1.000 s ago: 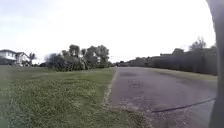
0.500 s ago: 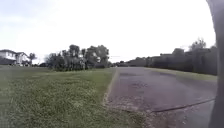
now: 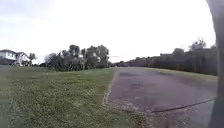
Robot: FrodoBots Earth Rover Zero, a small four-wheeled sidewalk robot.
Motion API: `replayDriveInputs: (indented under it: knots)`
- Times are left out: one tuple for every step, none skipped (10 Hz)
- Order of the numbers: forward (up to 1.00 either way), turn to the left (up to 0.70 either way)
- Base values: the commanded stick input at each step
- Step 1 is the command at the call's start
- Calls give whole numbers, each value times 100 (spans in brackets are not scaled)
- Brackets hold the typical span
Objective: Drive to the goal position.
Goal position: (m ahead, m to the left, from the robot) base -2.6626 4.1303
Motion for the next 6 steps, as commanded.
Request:
replayDriveInputs:
  knots:
    - [0,0]
    - [0,0]
    - [0,0]
    - [0,0]
    - [0,0]
    - [0,0]
